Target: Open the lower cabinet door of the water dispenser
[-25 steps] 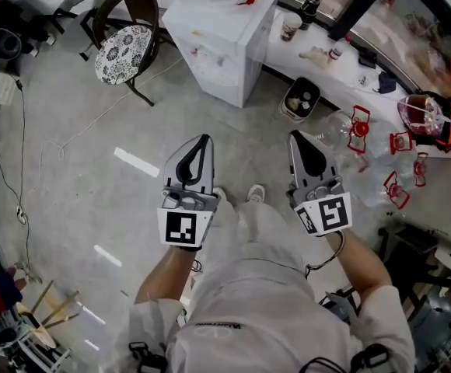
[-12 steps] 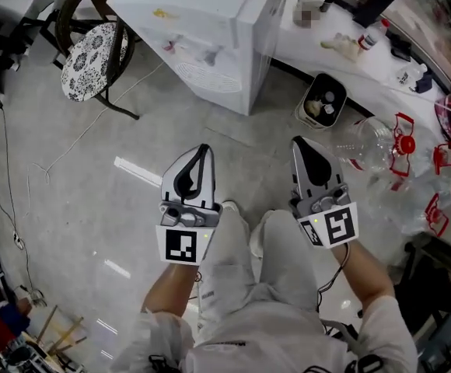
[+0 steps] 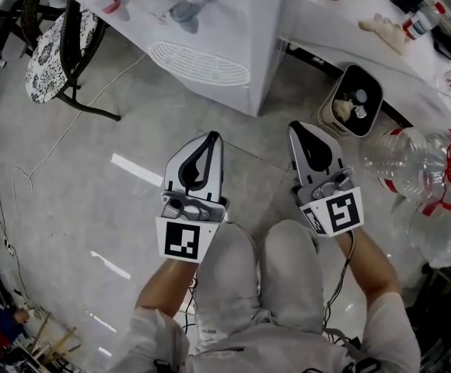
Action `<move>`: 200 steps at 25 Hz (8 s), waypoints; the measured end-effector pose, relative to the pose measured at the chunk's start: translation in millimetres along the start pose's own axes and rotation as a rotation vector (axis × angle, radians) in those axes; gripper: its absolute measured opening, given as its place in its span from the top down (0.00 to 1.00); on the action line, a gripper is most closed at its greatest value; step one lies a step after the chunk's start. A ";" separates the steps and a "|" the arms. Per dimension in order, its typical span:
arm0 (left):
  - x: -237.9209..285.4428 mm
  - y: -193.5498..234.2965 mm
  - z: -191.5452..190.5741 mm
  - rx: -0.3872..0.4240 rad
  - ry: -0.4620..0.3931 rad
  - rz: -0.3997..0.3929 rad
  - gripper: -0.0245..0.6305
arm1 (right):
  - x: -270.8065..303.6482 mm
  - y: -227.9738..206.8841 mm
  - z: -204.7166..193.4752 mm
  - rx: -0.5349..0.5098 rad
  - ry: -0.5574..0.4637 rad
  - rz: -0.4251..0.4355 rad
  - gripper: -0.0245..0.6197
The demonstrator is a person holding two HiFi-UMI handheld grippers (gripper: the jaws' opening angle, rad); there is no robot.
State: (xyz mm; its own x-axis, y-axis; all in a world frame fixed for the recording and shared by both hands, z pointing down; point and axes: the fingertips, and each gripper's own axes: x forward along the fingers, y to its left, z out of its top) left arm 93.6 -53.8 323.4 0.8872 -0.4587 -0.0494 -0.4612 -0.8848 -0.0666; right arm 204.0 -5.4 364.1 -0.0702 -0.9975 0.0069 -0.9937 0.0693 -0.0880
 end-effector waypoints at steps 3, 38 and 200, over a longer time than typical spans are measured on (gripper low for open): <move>8.7 1.4 -32.1 0.003 -0.009 -0.019 0.96 | 19.1 -9.7 -37.3 0.011 -0.005 0.011 0.93; 63.6 -18.9 -165.9 -0.039 -0.037 -0.148 0.96 | 106.4 -36.9 -166.4 -0.052 0.001 0.047 0.64; -122.0 123.4 -112.7 0.043 -0.031 0.413 0.96 | 67.8 101.4 -94.5 0.038 -0.061 0.222 0.93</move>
State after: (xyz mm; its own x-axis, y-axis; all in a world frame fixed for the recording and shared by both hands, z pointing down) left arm -70.1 -116.3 433.5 0.6269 -0.7712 -0.1108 -0.7790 -0.6223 -0.0766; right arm 90.2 -64.8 449.7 -0.2802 -0.9569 -0.0766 -0.9504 0.2877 -0.1180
